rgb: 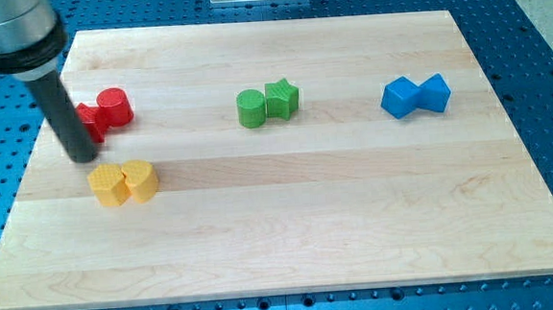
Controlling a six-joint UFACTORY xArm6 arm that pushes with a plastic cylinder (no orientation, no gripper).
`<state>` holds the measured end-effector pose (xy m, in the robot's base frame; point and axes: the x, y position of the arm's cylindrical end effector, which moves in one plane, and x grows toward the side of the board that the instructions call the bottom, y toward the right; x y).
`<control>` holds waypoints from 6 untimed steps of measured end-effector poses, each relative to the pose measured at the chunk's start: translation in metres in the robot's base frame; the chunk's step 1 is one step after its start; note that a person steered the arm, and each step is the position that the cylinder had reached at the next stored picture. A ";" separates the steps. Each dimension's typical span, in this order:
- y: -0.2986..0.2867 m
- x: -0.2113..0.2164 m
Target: Move the red star slightly to the right
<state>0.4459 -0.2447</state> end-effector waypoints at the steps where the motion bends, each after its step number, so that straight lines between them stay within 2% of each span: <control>1: -0.020 0.011; 2: -0.055 0.011; 3: -0.060 0.008; 6: -0.011 -0.058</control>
